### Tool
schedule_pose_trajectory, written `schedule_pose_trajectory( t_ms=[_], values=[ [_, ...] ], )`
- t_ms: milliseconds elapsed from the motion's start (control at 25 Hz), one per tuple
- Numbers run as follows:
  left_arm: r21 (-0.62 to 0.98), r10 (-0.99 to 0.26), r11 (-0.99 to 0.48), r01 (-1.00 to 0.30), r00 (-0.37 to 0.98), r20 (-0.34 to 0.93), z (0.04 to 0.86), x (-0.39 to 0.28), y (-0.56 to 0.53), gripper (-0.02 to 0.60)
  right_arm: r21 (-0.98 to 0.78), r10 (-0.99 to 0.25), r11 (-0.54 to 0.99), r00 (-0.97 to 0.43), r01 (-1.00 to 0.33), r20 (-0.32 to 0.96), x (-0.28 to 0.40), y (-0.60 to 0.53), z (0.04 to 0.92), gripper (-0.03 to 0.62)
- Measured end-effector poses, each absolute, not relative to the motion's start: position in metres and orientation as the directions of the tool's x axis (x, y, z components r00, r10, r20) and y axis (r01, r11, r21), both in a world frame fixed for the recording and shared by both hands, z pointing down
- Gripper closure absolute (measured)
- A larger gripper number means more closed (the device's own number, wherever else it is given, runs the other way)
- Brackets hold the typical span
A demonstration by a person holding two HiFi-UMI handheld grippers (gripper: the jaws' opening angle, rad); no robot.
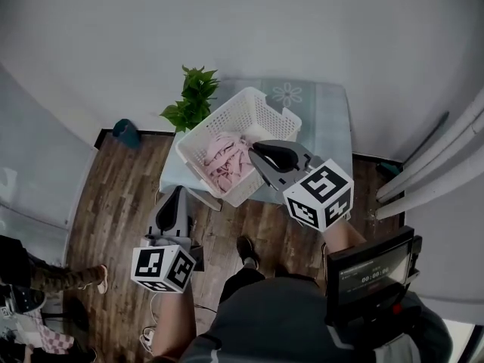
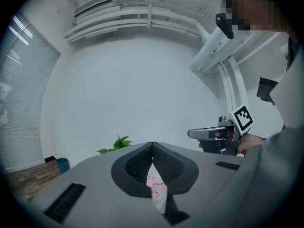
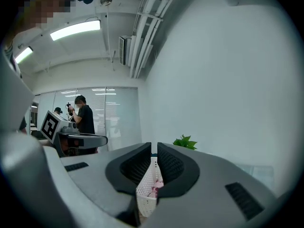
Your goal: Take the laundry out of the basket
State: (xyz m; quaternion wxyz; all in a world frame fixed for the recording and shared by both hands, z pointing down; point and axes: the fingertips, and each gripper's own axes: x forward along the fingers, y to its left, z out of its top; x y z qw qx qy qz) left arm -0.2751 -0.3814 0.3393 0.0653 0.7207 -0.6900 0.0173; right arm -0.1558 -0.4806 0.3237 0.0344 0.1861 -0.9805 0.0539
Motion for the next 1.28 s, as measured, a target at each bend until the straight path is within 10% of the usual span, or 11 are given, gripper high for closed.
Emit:
schedule_pose_trajectory(
  t_ms=[280, 880, 1280],
  values=[
    [0.076, -0.994, -0.042, -0.996, 0.049, 0.093, 0.338, -0.321, -0.425, 0.578, -0.078, -0.342, 0.93, -0.924, -0.359, 0.171, -0.202, -0.525, 0.341, 0.512],
    [0.099, -0.988, -0.025, -0.995, 0.04, 0.15, 0.378, -0.415, -0.5, 0.578, -0.116, -0.158, 0.956, -0.806, -0.27, 0.571, -0.297, -0.625, 0.481, 0.167],
    [0.142, -0.975, -0.008, -0.99, 0.04, 0.22, 0.419, -0.455, -0.526, 0.578, -0.18, 0.086, 0.976, -0.549, -0.12, 0.831, -0.322, -0.628, 0.596, 0.091]
  ],
)
